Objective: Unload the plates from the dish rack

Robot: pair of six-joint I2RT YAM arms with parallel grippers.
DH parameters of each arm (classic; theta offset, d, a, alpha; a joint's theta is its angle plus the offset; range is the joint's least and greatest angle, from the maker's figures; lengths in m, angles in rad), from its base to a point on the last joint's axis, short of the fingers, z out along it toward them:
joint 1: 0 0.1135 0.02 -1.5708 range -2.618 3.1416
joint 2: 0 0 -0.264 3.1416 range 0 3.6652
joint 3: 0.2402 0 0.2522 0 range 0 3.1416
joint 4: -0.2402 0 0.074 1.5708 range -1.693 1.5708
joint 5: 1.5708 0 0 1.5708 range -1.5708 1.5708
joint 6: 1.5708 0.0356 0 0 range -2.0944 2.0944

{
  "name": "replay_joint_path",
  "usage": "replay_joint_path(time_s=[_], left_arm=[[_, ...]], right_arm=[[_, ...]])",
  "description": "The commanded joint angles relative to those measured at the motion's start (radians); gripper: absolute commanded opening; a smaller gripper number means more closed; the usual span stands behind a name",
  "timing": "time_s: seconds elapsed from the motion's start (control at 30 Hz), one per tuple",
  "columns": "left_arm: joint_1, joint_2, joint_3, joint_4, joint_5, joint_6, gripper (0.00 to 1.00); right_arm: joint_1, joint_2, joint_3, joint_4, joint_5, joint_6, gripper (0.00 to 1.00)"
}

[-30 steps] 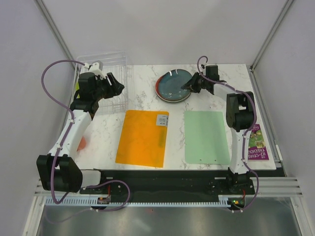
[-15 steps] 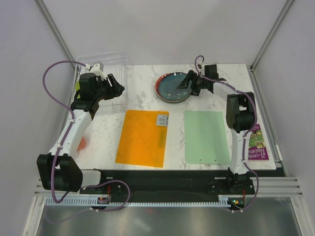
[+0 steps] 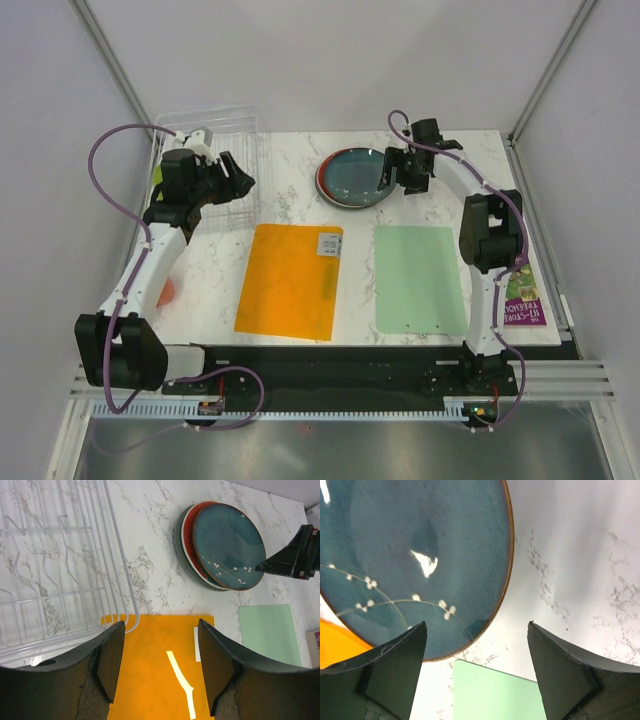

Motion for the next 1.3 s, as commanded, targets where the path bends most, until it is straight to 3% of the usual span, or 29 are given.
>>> replay_joint_path(time_s=[0.0, 0.17, 0.27, 0.43, 0.6, 0.77, 0.9, 1.13, 1.27], left_arm=[[0.001, -0.006, -0.001, 0.007, 0.015, 0.024, 0.67], [0.001, 0.009, 0.019, 0.0, -0.032, 0.053, 0.67], [0.002, 0.026, 0.054, -0.009, -0.106, 0.068, 0.76], [0.002, 0.064, 0.152, -0.055, -0.204, 0.14, 0.8], [0.004, 0.047, 0.18, -0.072, -0.398, 0.231, 0.89], [0.005, 0.041, 0.195, -0.067, -0.624, 0.343, 1.0], [0.031, 0.06, 0.208, -0.082, -0.655, 0.412, 1.0], [0.178, 0.093, 0.206, -0.104, -0.554, 0.36, 1.0], [0.209, 0.156, 0.243, -0.107, -0.568, 0.36, 0.99]], right_arm=[[0.019, 0.015, 0.045, -0.049, 0.055, -0.05, 0.88], [0.023, -0.053, -0.004, -0.023, 0.071, -0.036, 0.88], [0.033, -0.168, -0.084, 0.007, 0.101, -0.028, 0.89], [0.033, -0.431, -0.297, 0.098, 0.204, -0.039, 0.93], [0.033, -0.603, -0.429, 0.15, 0.22, -0.037, 0.94], [0.033, -0.668, -0.521, 0.19, 0.213, -0.02, 0.94], [0.035, -0.688, -0.566, 0.216, 0.184, -0.01, 0.94], [0.035, -0.688, -0.641, 0.27, 0.169, 0.001, 0.94], [0.033, -0.665, -0.653, 0.276, 0.176, -0.004, 0.94]])
